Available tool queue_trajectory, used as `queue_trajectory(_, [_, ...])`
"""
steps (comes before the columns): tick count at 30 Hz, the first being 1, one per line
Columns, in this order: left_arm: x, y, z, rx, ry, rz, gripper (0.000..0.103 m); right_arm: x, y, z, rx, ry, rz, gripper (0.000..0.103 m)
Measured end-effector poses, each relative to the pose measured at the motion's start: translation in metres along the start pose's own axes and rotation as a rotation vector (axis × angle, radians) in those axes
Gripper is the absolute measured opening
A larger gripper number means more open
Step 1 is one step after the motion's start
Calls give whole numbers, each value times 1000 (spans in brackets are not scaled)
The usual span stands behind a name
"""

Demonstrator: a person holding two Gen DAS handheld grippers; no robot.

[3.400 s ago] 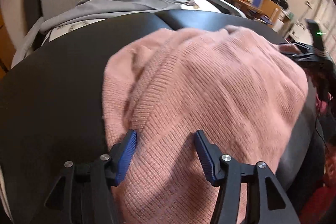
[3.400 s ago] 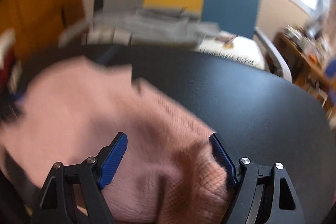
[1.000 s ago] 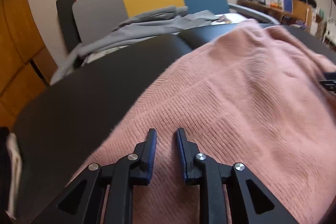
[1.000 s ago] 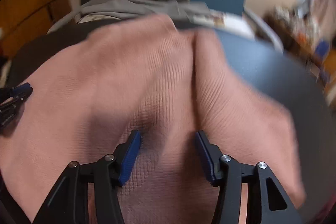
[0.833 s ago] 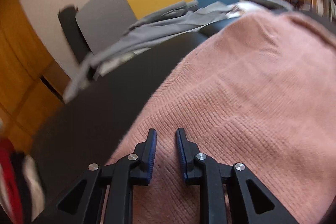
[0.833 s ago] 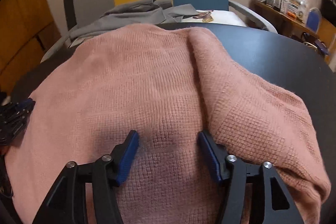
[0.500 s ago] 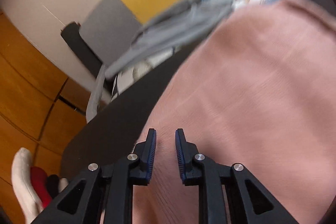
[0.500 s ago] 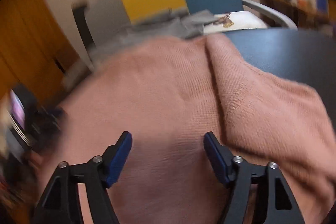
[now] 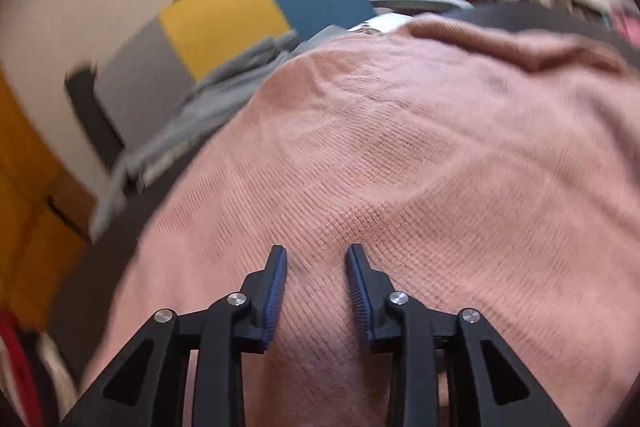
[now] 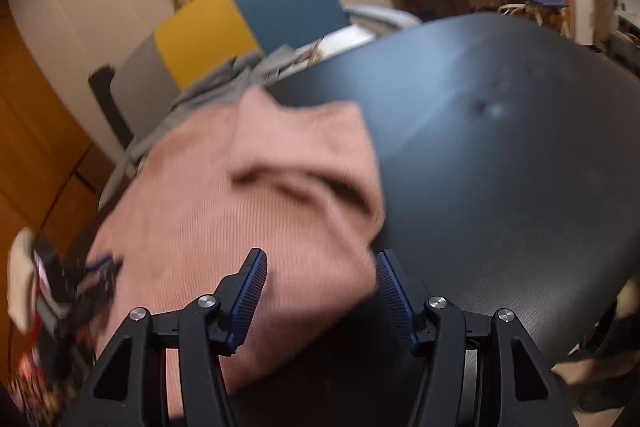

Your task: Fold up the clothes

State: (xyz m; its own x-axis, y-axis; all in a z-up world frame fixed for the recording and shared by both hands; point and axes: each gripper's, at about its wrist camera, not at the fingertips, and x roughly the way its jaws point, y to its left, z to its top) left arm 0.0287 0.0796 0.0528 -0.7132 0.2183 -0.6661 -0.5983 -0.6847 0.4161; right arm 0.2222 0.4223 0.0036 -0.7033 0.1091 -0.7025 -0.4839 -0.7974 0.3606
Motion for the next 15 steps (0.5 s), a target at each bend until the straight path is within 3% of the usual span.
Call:
queue_trajectory(2, [3, 5, -2, 20, -12, 8, 33, 13, 8, -8, -26, 18, 6, 63])
queue_trajectory(4, [3, 11, -4, -11, -13, 0, 35, 25, 21, -13, -58, 35, 38, 45])
queue_trajectory(5, [2, 11, -5, -15, -14, 4, 36, 29, 28, -13, -58, 58, 85, 27])
queue_trajectory(8, [4, 10, -4, -12, -19, 28, 36, 36, 50, -11, -46, 120, 244, 22])
queue_trajectory(10, [4, 8, -4, -3, -23, 44, 36, 17, 68, -1, -2, 115, 435, 22])
queue_trajectory(13, [10, 12, -1, 3, -28, 52, 36, -4, 89, 9, -75, 91, 569, 26])
queue_trajectory(14, [11, 14, 0, 0, -29, 48, 36, -7, 93, 11, -109, 90, 587, 34])
queue_trajectory(15, [12, 15, 0, -5, -29, 44, 36, -5, 94, 11, -133, 91, 565, 52])
